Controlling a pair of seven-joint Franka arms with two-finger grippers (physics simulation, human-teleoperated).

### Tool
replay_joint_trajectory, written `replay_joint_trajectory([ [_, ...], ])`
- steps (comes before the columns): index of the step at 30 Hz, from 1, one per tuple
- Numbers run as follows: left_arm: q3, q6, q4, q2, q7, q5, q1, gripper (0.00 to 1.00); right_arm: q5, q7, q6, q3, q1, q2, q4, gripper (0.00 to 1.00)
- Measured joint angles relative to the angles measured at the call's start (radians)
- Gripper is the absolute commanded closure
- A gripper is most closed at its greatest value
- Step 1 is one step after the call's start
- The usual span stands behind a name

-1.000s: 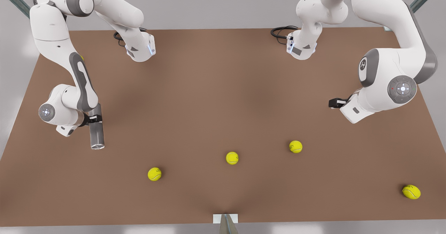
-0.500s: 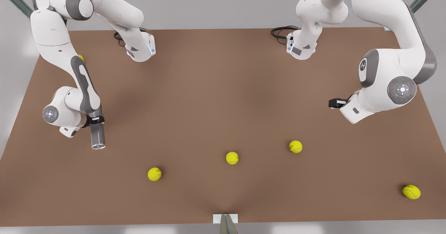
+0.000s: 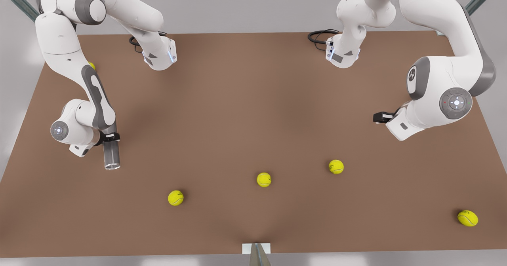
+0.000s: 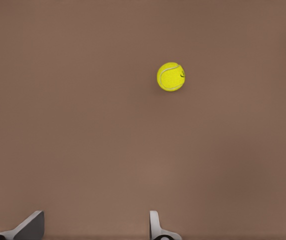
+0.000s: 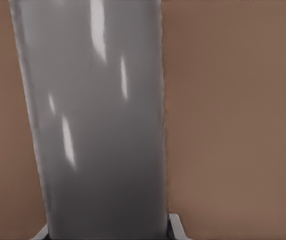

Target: Put the tennis tube upright

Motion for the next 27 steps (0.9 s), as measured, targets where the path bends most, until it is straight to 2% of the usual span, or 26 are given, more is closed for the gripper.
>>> replay_joint_trajectory([
  [19,0.0,0.0,-0.003,0.0,0.0,0.0,0.0,0.0,0.003,-0.005,-0.02,0.002,0.003,-0.019,0.0,0.26],
  [23,0.0,0.0,-0.002,0.0,0.0,0.0,0.0,0.0,0.017,-0.001,-0.091,0.04,0.004,-0.087,0.031,0.26],
  [27,0.0,0.0,-0.002,0.0,0.0,0.0,0.0,0.0,0.023,0.005,-0.222,0.153,0.017,-0.097,0.155,0.24],
])
